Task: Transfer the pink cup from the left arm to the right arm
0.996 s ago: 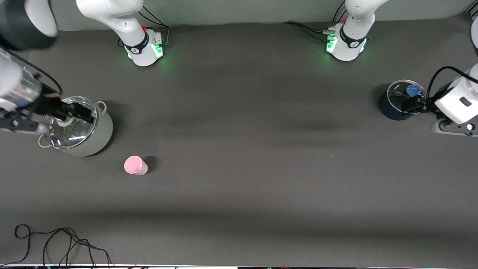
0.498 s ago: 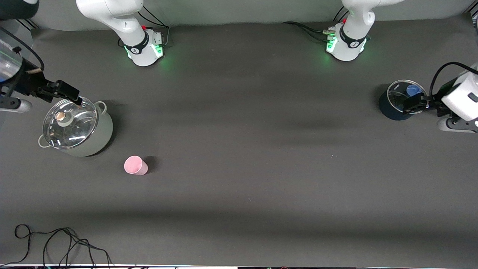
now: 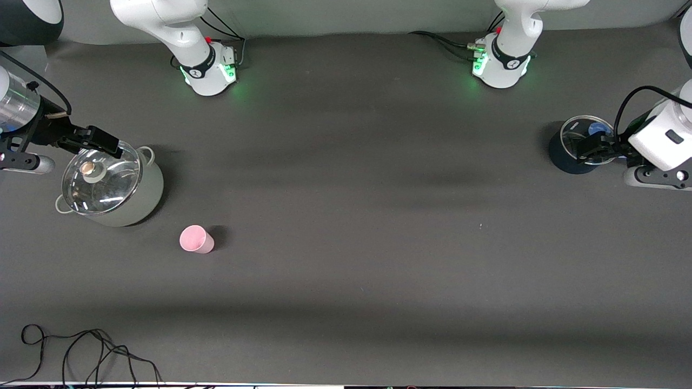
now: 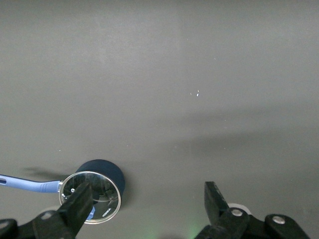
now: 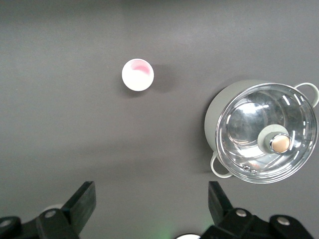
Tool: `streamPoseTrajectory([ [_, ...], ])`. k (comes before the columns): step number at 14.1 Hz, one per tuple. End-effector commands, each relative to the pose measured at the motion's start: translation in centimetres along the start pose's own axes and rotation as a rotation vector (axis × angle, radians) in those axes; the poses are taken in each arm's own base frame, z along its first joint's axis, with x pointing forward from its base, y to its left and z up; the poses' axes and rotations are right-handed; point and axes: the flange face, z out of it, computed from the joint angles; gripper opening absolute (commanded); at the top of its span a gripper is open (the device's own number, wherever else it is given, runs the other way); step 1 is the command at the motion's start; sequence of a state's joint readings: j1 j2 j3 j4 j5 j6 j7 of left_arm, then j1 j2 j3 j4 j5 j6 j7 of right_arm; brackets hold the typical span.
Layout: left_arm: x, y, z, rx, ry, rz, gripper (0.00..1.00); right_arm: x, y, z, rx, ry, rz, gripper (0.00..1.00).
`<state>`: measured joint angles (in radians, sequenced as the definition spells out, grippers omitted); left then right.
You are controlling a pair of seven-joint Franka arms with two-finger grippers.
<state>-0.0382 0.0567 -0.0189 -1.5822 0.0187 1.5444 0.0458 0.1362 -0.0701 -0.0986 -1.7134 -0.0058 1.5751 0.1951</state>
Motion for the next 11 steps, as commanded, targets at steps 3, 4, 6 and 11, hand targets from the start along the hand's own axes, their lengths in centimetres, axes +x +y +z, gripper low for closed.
streamPoseTrajectory([
  [3, -0.4, 0.1, -0.7, -0.007, 0.010, -0.002, 1.00, 0.6, 0.7, -0.2, -0.016, 0.019, -0.004, 1.00],
  [4, -0.4, 0.1, -0.7, -0.007, 0.010, 0.000, 1.00, 0.9, 0.7, -0.2, -0.013, 0.020, -0.004, 1.00],
  [6, -0.4, 0.1, -0.6, -0.007, 0.007, 0.006, 1.00, 1.7, 0.1, -1.4, -0.013, 0.049, -0.084, 1.00],
  [11, -0.3, 0.1, -0.4, -0.019, 0.006, 0.009, 1.00, 1.4, -1.7, -3.0, 0.000, 0.082, -0.127, 1.00],
])
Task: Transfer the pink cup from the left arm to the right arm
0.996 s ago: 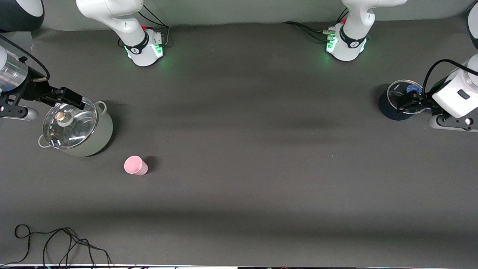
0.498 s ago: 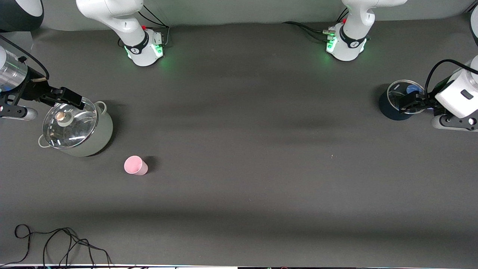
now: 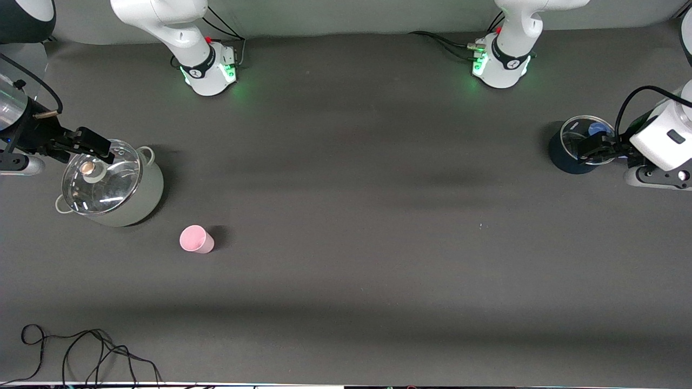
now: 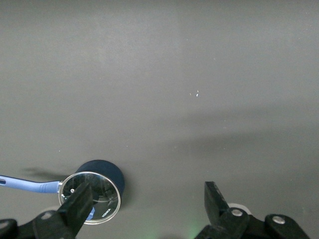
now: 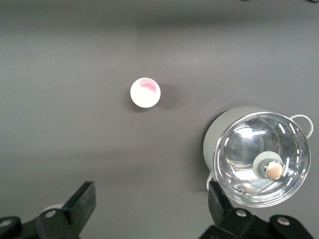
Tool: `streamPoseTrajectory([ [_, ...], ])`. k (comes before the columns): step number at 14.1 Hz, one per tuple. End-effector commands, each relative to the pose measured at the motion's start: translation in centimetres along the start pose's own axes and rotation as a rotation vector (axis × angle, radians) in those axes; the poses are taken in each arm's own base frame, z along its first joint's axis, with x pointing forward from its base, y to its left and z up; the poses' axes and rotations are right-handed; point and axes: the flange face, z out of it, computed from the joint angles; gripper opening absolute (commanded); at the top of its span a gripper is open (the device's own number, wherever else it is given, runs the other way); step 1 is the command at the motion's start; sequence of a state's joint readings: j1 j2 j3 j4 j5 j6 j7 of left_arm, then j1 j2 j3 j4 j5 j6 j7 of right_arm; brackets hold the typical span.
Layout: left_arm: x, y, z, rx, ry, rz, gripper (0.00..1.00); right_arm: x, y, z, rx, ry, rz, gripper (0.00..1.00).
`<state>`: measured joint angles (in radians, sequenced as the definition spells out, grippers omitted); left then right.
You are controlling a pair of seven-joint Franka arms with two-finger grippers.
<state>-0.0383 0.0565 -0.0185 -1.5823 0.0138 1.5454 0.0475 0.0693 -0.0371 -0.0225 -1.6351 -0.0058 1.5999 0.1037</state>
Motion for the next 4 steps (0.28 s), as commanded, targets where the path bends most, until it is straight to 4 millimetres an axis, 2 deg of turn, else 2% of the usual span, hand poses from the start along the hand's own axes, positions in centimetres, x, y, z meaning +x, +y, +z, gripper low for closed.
streamPoseTrajectory([
  [1, -0.20, 0.04, -0.41, -0.016, 0.007, 0.008, 1.00, 0.28, -0.87, -0.70, -0.004, 0.011, -0.020, 1.00],
  [4, -0.20, 0.02, -0.41, -0.014, 0.007, 0.006, 1.00, 0.25, -0.78, -0.78, -0.004, 0.012, -0.025, 1.00],
])
